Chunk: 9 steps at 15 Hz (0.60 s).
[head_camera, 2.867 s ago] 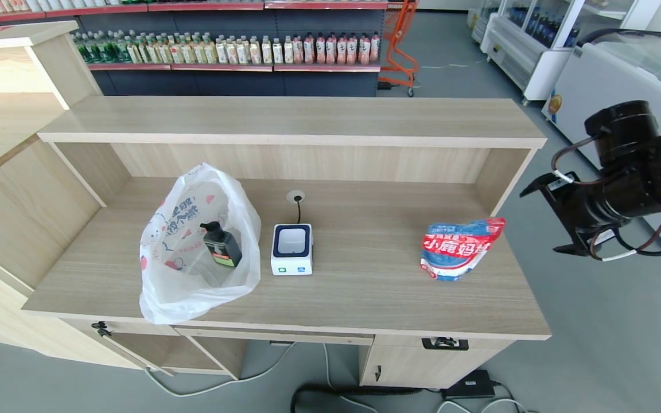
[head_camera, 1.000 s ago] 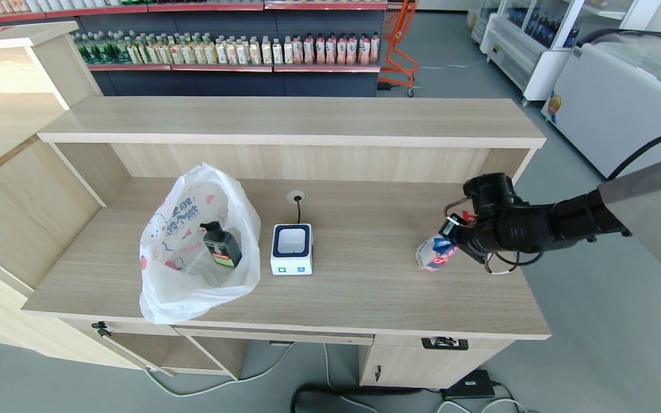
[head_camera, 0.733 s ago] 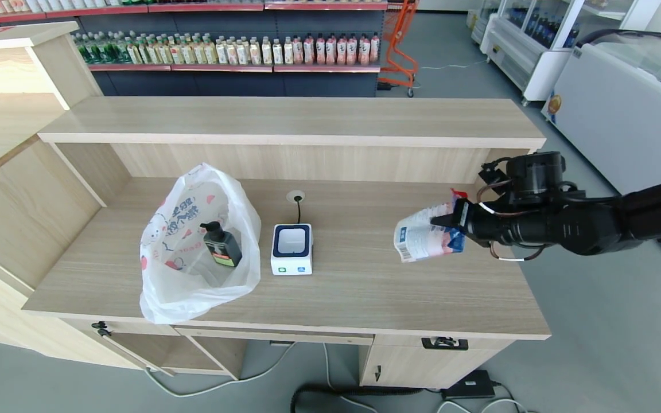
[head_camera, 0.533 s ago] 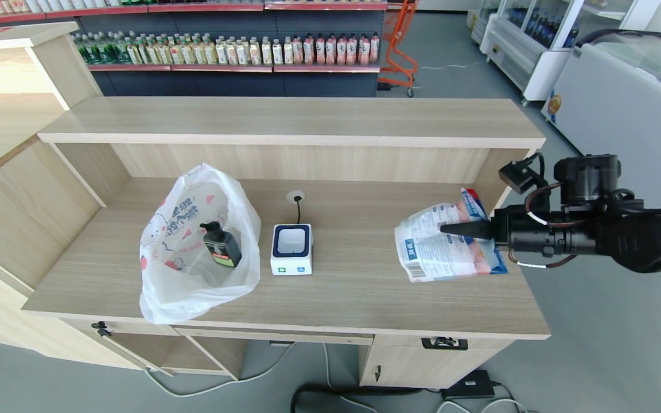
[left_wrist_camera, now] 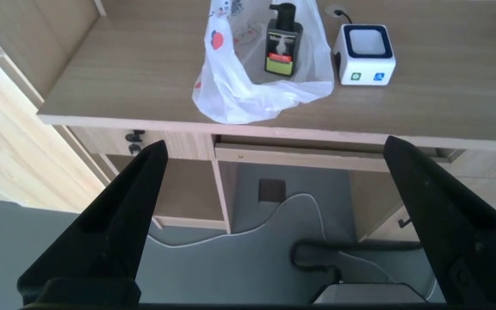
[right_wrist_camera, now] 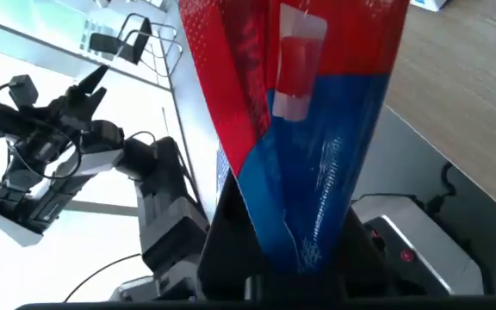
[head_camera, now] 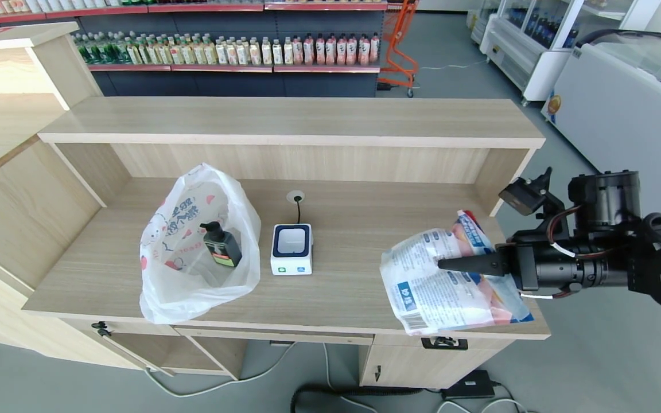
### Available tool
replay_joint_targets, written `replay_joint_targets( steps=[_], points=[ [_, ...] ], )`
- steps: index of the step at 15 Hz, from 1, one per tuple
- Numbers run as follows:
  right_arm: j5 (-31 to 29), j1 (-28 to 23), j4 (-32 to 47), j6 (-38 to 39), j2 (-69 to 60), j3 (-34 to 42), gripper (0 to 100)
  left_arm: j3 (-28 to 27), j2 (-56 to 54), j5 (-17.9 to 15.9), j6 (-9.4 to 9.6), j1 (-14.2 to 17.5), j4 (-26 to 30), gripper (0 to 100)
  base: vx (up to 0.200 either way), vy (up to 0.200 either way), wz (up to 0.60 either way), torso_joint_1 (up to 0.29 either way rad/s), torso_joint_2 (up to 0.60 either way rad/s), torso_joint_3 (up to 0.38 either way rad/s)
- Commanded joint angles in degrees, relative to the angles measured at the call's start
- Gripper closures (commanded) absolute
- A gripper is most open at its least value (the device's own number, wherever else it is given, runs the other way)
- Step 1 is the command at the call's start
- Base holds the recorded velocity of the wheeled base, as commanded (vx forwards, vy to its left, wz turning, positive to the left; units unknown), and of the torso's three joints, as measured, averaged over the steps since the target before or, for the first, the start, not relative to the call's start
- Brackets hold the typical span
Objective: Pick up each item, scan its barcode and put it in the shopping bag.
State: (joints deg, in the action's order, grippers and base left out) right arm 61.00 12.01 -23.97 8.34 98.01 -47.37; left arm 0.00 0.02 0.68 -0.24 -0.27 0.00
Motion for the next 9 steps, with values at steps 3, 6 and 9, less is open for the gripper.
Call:
replay_joint_targets(
  steps=[3, 6, 9],
  points=[
    [-0.01, 3.29, -0.03, 7.92, -3.53, 2.11, 100, 0.0, -0.02, 0.02, -0.02, 0.0, 0.0, 0, 0.0, 0.0, 0.0, 0.0, 0.0, 0.0],
    [-0.09, 4.16, -0.03, 9.33, -2.74, 2.37, 100, 0.0, -0.02, 0.02, -0.02, 0.0, 0.0, 0, 0.0, 0.0, 0.0, 0.0, 0.0, 0.0],
    [-0.18, 5.57, -0.03, 9.24, -2.12, 3.43, 100, 0.0, -0.02, 0.02, -0.02, 0.0, 0.0, 0, 0.0, 0.0, 0.0, 0.0, 0.0, 0.0]
  ],
)
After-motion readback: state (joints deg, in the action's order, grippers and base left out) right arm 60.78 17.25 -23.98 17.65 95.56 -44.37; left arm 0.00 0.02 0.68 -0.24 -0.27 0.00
